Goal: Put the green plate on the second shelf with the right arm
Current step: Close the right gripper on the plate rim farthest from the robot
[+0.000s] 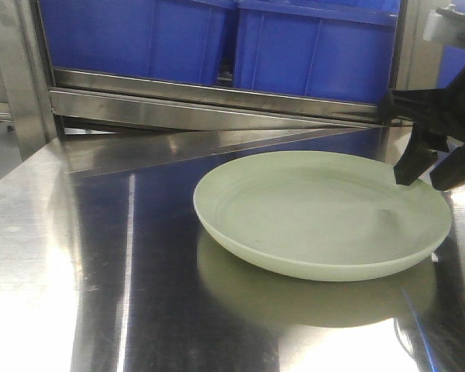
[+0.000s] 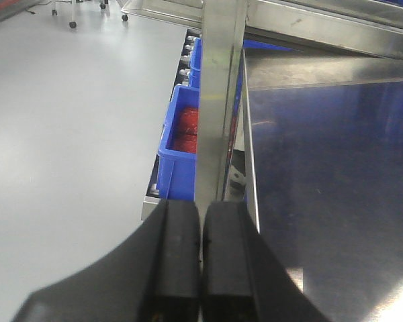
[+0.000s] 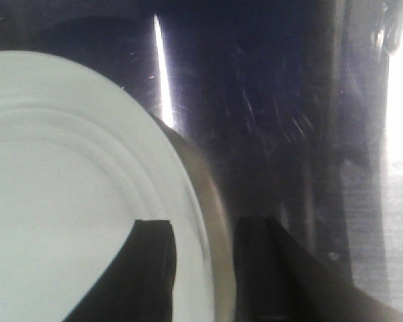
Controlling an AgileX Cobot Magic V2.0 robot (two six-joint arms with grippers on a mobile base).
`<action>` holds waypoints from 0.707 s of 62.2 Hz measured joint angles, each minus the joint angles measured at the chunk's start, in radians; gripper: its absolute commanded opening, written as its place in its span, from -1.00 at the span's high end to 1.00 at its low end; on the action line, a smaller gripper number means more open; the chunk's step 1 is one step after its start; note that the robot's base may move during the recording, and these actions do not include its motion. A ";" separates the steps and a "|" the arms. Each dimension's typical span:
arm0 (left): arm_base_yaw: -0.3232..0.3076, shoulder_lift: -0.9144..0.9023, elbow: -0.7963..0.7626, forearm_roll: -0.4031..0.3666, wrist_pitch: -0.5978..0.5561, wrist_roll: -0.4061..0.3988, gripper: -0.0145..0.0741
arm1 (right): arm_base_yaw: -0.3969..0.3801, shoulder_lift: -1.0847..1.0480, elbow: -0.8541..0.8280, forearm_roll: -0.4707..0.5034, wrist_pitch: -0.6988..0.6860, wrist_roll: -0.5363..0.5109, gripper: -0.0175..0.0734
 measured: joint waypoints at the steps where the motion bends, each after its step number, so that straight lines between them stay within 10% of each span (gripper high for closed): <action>1: 0.000 0.000 0.000 0.000 0.000 0.000 0.39 | 0.000 0.002 -0.002 -0.002 0.000 0.000 -0.15; 44: 0.000 0.000 0.000 0.000 0.000 0.000 0.39 | 0.000 0.106 -0.085 -0.011 0.038 -0.002 -0.15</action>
